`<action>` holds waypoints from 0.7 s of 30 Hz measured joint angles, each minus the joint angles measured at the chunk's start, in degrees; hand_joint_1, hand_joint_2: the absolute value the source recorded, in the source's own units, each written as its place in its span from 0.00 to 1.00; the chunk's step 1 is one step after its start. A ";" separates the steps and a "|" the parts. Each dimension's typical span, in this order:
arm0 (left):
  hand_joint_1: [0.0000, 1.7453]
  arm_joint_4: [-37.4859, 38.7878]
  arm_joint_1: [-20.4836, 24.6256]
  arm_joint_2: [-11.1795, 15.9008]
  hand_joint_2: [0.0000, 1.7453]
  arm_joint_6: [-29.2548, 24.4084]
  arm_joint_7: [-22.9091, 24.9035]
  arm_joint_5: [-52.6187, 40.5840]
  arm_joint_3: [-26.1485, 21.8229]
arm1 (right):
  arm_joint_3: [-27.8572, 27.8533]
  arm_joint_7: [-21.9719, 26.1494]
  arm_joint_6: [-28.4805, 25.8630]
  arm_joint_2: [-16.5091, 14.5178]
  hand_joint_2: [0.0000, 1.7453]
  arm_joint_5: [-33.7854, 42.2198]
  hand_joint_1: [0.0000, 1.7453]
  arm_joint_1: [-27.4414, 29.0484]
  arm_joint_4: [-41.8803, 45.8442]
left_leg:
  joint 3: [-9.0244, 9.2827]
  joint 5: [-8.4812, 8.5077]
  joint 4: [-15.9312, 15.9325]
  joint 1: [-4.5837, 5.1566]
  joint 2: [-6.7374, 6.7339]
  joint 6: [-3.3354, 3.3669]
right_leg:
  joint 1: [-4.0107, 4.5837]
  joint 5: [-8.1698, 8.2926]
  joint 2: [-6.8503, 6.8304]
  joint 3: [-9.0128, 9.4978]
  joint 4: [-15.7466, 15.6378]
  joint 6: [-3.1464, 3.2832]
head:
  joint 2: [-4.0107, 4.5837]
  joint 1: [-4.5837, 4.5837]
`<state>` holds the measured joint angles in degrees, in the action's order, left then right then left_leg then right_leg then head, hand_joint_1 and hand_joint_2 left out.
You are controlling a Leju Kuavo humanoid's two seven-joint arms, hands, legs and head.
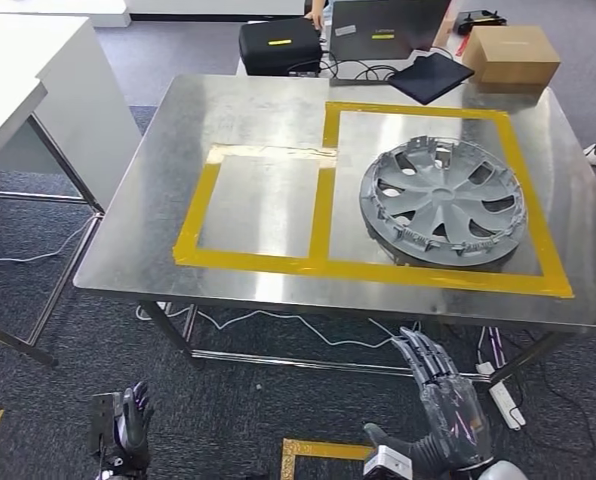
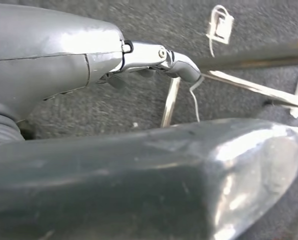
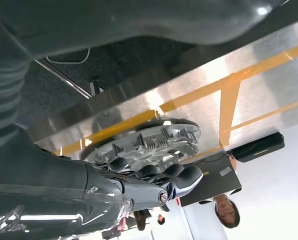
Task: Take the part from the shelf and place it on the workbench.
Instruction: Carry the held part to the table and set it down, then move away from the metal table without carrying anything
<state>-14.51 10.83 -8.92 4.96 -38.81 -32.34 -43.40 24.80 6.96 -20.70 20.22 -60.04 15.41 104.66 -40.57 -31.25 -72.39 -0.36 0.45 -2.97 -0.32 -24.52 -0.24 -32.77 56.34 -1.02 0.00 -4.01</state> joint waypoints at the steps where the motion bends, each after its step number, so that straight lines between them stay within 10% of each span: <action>1: 0.00 0.00 -0.03 0.01 0.00 -0.07 -0.01 0.01 -0.10 | 0.14 -0.08 -0.56 -0.10 0.00 -0.01 0.00 0.54 0.19 | 1.74 1.28 1.26 -0.12 0.00 -0.14 | -0.12 0.56 0.00 -0.79 0.07 -0.22 | 0.00 -0.01; 4: 0.00 -0.01 0.18 0.01 0.00 -0.27 -0.04 0.02 -0.25 | 0.58 -0.36 -1.71 -0.36 0.00 -0.03 0.00 1.65 0.80 | 10.54 3.56 12.29 -0.24 0.03 0.09 | -0.31 1.97 0.02 -2.58 0.51 -1.19 | -0.01 -0.32; 6: 0.00 -0.01 0.35 0.01 0.00 -0.36 -0.07 0.02 -0.27 | 0.78 -0.59 -2.19 -0.42 0.00 -0.03 0.00 1.98 1.09 | 13.26 2.99 16.79 -0.03 0.08 0.96 | -0.34 3.02 -0.01 -3.27 0.60 -1.88 | -0.01 -0.55; 9: 0.00 0.00 0.18 -0.01 0.00 -0.47 -0.07 0.01 -0.32 | 1.23 -0.93 -2.78 -0.47 0.00 0.02 0.00 2.64 1.19 | 12.17 4.17 17.61 0.15 -0.10 2.75 | -0.67 3.24 0.07 -4.29 0.72 -2.83 | 0.00 -0.54; 14: 0.00 0.00 0.07 0.13 0.00 -0.63 -0.07 0.01 -0.56 | 1.70 -1.59 -3.59 -0.49 0.00 0.14 0.00 3.17 1.14 | 8.73 7.17 17.66 0.05 0.09 3.85 | -0.76 -7.46 0.14 -7.98 15.29 -3.44 | 0.00 0.15; 16: 0.00 0.00 0.06 0.11 0.00 -0.74 -0.07 -0.02 -0.60 | 1.84 -2.46 -4.69 -0.54 0.00 -0.39 0.00 3.52 0.98 | 7.32 8.09 17.46 -0.06 0.65 3.50 | -0.86 -6.27 0.21 -5.59 15.19 -3.60 | 0.00 0.19; 19: 0.00 -0.01 0.10 0.13 0.00 -0.89 -0.08 0.13 -0.66 | 2.02 -3.99 -7.46 -0.87 0.00 -1.82 0.00 4.62 0.73 | 5.43 9.33 16.95 -0.29 1.99 2.40 | -1.33 -4.24 2.74 2.80 4.12 -3.77 | -0.01 0.15; 21: 0.00 -0.01 0.10 0.14 0.00 -0.98 -0.10 0.41 -0.72 | 2.07 -4.64 -9.83 -1.52 0.00 -1.71 0.00 5.67 0.42 | 4.68 10.19 16.62 -0.21 3.05 1.69 | -1.45 -5.32 4.13 5.23 0.34 -3.48 | -0.01 0.02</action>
<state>-14.52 10.94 -8.78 3.98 -38.91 -31.93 -44.12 26.87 2.32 -30.53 18.70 -61.75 21.08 105.07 -35.89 -21.06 -55.77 -0.57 3.50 -1.28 -1.77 -29.84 3.90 -27.54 56.69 -4.50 -0.01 -3.99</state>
